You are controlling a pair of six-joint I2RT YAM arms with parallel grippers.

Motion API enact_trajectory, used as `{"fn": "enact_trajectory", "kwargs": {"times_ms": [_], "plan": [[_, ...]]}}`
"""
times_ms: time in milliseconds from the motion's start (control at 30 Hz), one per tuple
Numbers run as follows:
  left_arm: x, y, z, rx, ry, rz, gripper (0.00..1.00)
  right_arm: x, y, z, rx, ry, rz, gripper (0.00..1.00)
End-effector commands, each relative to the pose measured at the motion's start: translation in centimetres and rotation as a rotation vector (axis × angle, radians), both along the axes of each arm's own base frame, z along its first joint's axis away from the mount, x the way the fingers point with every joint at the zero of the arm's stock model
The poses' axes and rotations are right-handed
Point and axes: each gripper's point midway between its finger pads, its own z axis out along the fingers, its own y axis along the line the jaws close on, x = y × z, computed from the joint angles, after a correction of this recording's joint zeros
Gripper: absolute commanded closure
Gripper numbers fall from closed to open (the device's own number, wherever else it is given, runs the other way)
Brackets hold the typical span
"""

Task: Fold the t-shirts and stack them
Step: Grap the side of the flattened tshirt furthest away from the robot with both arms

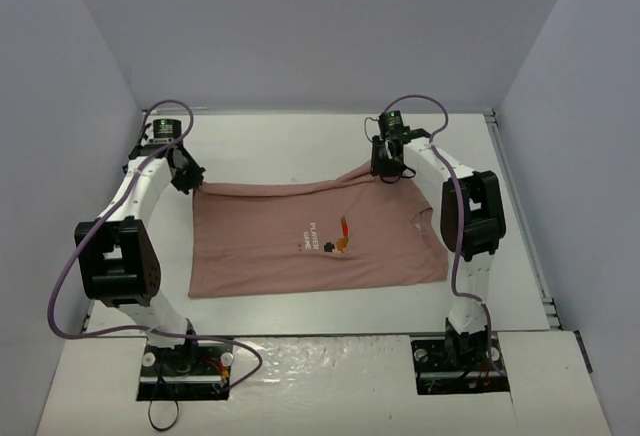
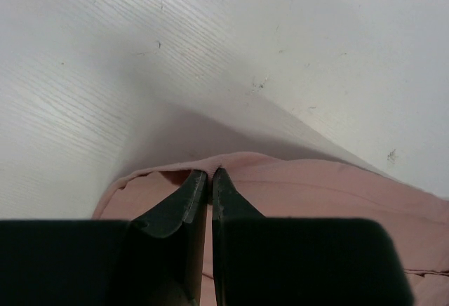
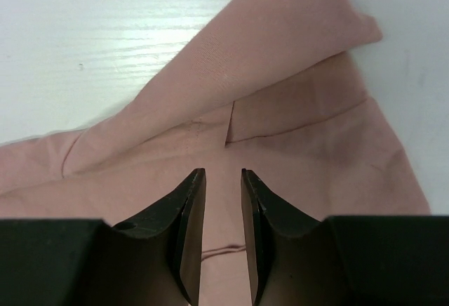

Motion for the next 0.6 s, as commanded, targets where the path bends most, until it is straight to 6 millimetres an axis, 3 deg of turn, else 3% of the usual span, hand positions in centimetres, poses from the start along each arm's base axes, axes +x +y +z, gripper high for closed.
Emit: {"fn": "enact_trajectory", "kwargs": {"times_ms": [0,200,567], "plan": [[0.5,-0.5,0.9,0.0,-0.034,-0.037,1.0,1.3,1.1,1.2,0.048,-0.037,-0.022,0.75],[0.7,-0.5,0.7,0.003,-0.03,-0.042,1.0,1.9,1.6,0.3,0.048,-0.038,-0.059,0.7],[0.6,-0.4,0.4,0.009,-0.019,-0.049,1.0,2.2,1.7,-1.1,0.058,-0.03,-0.1,0.69]]}}
